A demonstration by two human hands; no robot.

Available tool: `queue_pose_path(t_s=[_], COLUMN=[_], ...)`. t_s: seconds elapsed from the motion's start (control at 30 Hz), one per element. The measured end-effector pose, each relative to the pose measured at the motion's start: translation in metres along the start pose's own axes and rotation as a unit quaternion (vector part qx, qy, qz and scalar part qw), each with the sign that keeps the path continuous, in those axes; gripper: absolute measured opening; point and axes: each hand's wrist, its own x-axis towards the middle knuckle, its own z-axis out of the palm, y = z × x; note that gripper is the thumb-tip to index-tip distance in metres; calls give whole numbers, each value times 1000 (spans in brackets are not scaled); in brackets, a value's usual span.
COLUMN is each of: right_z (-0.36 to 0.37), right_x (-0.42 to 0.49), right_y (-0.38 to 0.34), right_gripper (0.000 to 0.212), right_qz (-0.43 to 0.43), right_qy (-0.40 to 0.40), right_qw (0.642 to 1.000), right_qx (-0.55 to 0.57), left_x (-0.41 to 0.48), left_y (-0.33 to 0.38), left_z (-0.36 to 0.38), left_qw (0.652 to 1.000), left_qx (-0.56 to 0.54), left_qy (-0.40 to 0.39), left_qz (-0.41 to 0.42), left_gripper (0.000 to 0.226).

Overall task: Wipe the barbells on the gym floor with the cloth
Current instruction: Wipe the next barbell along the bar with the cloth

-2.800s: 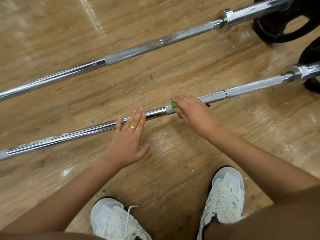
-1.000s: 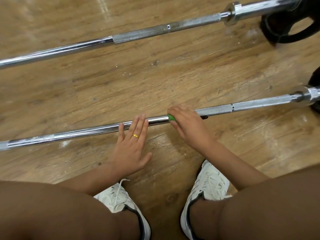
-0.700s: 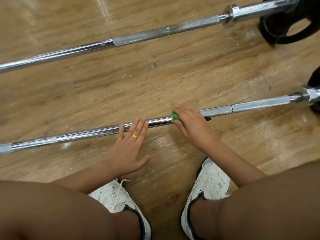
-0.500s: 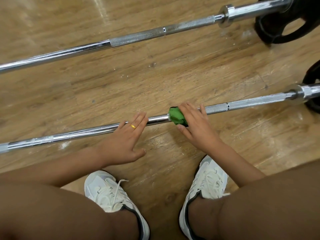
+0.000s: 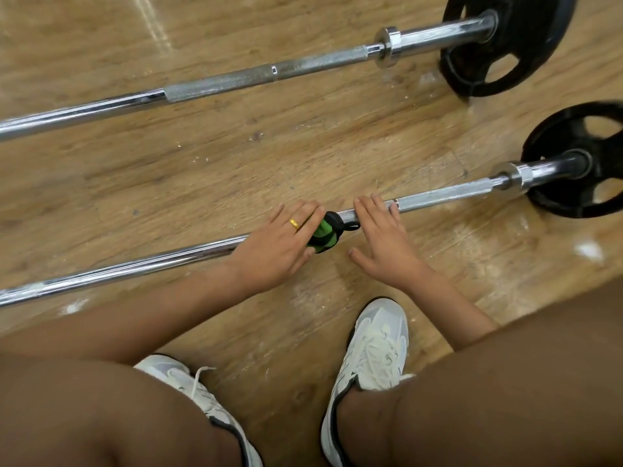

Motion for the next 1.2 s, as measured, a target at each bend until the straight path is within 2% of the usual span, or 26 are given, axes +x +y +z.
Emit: queue_pose_path(t_s=[0.2,0.4,0.53,0.67,0.73,0.77,0.87,0.93,1.2], right_z=[3,6,3,0,0,0,2,1,1], right_x=[9,12,15,20,23,24,27,29,45], right_y=[-3,1,1,2,4,4,5,6,5], right_gripper=[86,93,93,91,91,91,91,90,89], right_qz=[23,20,20,17,17,16,13,11,12], right_qy=[-6,-18,-25,-27,-29,-28,-22,-19,-28], right_qw=[999,999,999,999,999,999,1000,1000,1000], right_qx=[-23,-26,-17,-14,-6,-1,5,8,8], left_x=[25,21,13,30,32,31,27,27,14], left_y=[-4,-11,-10,-12,-10,-10,-19,-26,-30], left_z=[-12,-10,-9,-4,0,1,10,10,4], left_qw=[997,1000,1000,998,998,996,994,995,998], left_qx=[68,21,14,42,62,83,95,73,16], left_qy=[12,8,16,35,4,-10,20,39,53], left_qz=[22,5,-1,-3,1,9,53,64,-30], left_gripper=[43,32,42,37,61,66,50,55,77])
